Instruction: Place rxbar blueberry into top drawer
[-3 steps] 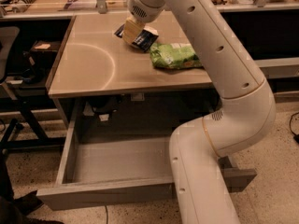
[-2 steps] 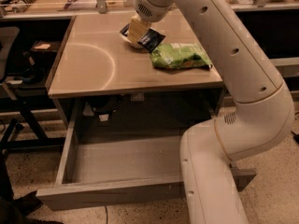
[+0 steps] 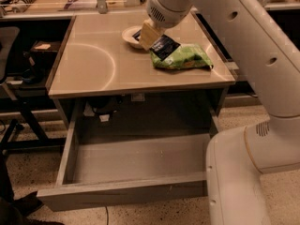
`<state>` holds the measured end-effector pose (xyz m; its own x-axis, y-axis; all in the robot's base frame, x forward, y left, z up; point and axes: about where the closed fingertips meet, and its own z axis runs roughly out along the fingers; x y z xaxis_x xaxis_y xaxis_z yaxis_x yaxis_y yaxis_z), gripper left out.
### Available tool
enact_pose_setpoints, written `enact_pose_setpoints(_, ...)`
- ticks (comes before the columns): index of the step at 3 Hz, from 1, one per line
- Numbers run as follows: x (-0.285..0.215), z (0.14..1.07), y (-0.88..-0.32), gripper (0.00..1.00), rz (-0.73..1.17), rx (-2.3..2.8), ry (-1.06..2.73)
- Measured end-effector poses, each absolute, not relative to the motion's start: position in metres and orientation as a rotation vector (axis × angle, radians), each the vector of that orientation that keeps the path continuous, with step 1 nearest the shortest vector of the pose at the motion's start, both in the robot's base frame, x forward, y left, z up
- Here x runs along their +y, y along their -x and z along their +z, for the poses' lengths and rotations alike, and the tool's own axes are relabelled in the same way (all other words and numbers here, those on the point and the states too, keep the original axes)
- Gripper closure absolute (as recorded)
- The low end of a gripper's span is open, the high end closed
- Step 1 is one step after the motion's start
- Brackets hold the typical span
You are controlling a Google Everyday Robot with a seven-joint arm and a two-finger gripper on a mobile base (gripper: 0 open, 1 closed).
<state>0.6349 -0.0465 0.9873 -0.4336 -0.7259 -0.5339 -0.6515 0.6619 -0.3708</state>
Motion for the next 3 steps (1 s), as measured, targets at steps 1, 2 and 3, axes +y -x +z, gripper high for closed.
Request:
enact_pose_setpoints(1, -0.065, 0.981, -0.613, 1.00, -0.134, 2.261, 1.005)
enact_pose_setpoints(2, -0.077, 0.973, -0.597, 1.00, -0.128, 2.318, 0.979)
enact_pose_setpoints(3, -0.079, 0.959, -0.592, 1.00, -0.101, 2.337, 0.976)
